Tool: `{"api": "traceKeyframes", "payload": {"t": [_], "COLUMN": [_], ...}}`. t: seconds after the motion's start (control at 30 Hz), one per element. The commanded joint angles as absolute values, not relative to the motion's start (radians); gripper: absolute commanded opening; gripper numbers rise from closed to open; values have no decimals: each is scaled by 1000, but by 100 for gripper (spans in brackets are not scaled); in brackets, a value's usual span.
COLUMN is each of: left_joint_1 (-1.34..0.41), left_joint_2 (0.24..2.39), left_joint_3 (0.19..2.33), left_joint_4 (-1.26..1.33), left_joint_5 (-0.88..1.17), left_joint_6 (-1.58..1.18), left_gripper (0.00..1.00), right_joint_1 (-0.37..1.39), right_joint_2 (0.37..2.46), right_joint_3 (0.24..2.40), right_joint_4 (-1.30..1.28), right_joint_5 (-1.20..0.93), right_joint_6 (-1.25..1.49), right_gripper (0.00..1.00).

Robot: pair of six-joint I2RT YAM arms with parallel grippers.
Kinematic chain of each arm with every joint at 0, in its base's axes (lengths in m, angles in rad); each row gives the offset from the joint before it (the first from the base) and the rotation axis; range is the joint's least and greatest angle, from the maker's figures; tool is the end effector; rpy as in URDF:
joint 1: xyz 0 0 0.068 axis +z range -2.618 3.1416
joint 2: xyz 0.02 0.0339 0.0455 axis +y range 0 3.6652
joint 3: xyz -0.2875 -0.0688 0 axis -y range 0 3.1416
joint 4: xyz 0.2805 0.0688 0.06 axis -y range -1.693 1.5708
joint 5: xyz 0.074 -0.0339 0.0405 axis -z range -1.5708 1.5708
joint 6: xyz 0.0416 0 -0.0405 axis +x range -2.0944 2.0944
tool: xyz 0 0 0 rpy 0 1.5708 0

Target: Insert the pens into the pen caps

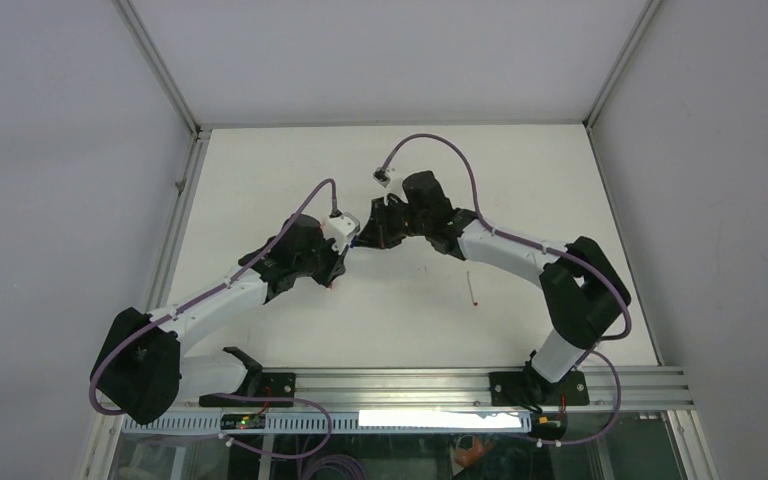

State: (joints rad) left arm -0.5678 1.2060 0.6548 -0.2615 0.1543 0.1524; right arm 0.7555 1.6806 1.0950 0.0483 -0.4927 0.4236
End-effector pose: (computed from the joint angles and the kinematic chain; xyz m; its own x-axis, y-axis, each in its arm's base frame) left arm 0.2216 -0.1490 0.2027 -0.5109 0.5038 -0.6965 0.7062 0.7080 -0.0059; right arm 0.2875 0.2978 0.2376 -0.7095 -0.1708 -0.6836 -0.6672 0.4749 0.5738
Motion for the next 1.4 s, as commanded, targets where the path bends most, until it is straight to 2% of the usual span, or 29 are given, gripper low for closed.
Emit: {"api": "traceKeyframes", "payload": {"t": [0.0, 0.07, 0.13, 0.17, 0.2, 0.23, 0.27, 0.4, 0.57, 0.63, 0.73, 0.97, 1.03, 1.2, 1.37], "left_joint_1": [-565, -565, -565, -565, -565, -565, -565, -565, -565, -565, -565, -565, -565, -565, -566], "left_joint_2": [1143, 1147, 1155, 1162, 1170, 1181, 1201, 1271, 1420, 1487, 1574, 1626, 1627, 1633, 1652], "left_joint_3": [740, 725, 717, 717, 720, 724, 730, 757, 869, 921, 994, 1074, 1085, 1090, 1097], "left_joint_4": [217, 215, 201, 187, 173, 156, 137, 73, -100, -173, -260, -341, -360, -381, -398], "left_joint_5": [198, 200, 204, 208, 209, 206, 207, 207, 116, 82, 55, 63, 61, 64, 59], "left_joint_6": [135, 120, 112, 108, 102, 97, 95, 63, -28, -76, -113, -153, -157, -164, -165], "left_gripper": [0, 0, 0, 0, 0, 0, 0, 0, 0, 0, 0, 0, 3, 20, 31], "right_joint_1": [805, 762, 725, 710, 696, 683, 674, 669, 667, 660, 628, 535, 514, 479, 460], "right_joint_2": [1562, 1462, 1369, 1318, 1265, 1212, 1154, 977, 984, 1017, 1067, 1203, 1233, 1325, 1397], "right_joint_3": [1047, 1035, 1029, 1023, 1014, 983, 959, 880, 860, 825, 783, 766, 760, 757, 779], "right_joint_4": [-156, -90, -33, -13, 9, 45, 58, -94, -548, -614, -634, -620, -595, -528, -495], "right_joint_5": [-493, -419, -348, -295, -237, -184, -129, 124, 242, 194, 129, 80, 68, 36, 33], "right_joint_6": [379, 364, 337, 329, 329, 327, 325, 334, 488, 539, 581, 559, 555, 543, 528], "right_gripper": [0, 3, 35, 49, 78, 97, 99, 100, 96, 86, 75, 58, 55, 44, 42]}}
